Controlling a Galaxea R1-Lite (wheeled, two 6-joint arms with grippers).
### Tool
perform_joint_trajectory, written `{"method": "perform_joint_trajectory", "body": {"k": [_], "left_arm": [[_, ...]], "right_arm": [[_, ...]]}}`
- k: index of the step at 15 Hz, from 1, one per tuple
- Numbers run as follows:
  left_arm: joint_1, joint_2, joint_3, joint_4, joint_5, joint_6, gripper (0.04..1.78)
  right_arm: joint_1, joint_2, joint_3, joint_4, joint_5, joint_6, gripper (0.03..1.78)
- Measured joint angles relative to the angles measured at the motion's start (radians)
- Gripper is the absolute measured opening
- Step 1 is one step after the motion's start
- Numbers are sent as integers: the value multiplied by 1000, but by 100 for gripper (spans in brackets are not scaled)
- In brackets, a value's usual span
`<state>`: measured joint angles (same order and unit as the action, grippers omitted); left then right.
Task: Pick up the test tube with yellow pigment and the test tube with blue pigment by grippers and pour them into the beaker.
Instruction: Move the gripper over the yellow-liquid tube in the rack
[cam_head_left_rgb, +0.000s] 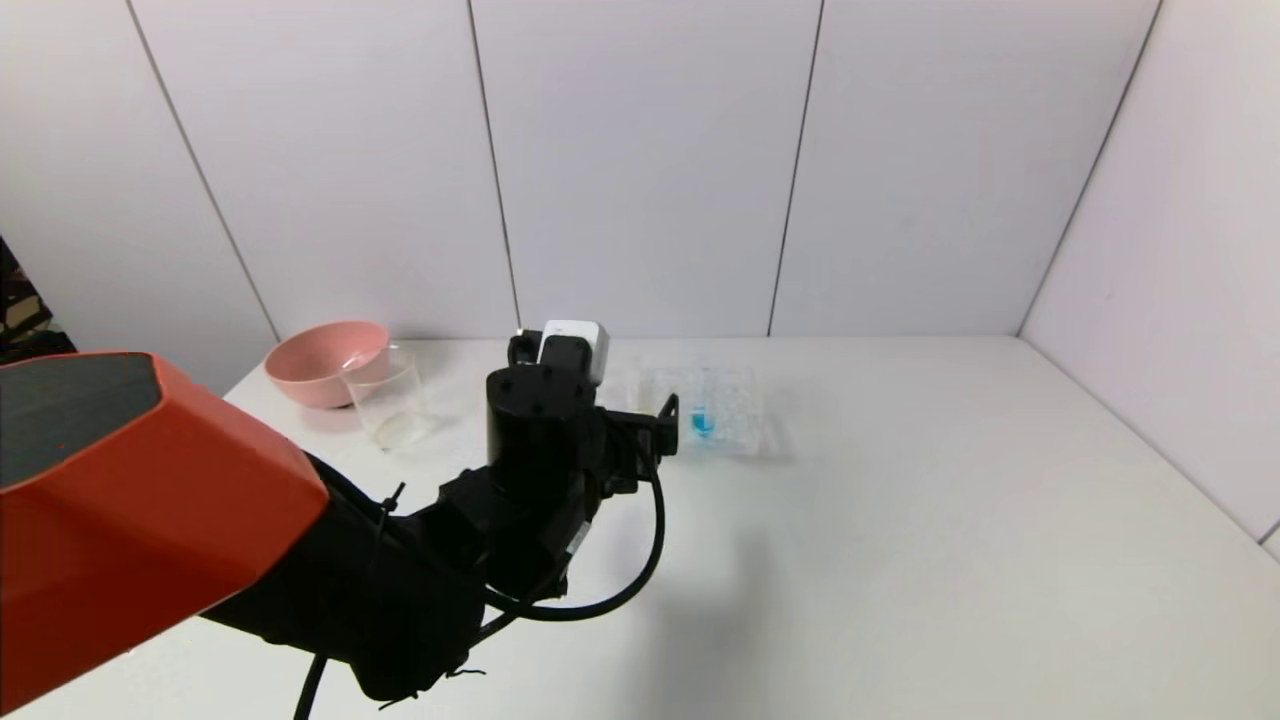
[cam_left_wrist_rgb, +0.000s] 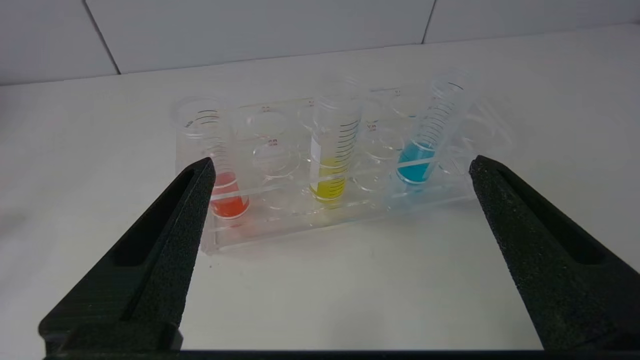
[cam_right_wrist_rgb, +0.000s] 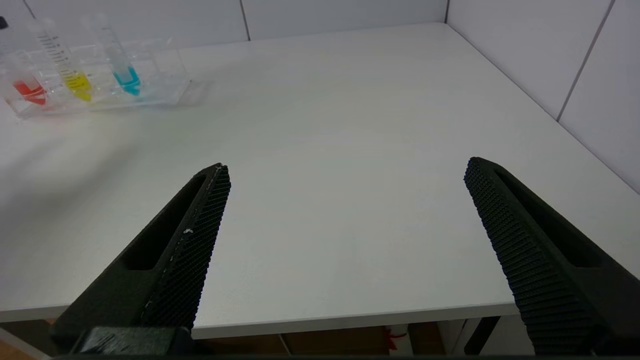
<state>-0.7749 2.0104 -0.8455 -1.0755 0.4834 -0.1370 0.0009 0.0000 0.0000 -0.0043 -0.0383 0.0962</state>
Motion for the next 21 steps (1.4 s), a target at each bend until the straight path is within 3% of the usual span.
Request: {"method": "perform_joint_trajectory", "body": {"k": [3,21], "left_arm": [[5,60,-18,-58,1,37,178],[95,272,-286,-35,-18,86,177]], "right_arm": [[0,0,0,0,0,0,171],[0,0,0,0,0,0,171]]}}
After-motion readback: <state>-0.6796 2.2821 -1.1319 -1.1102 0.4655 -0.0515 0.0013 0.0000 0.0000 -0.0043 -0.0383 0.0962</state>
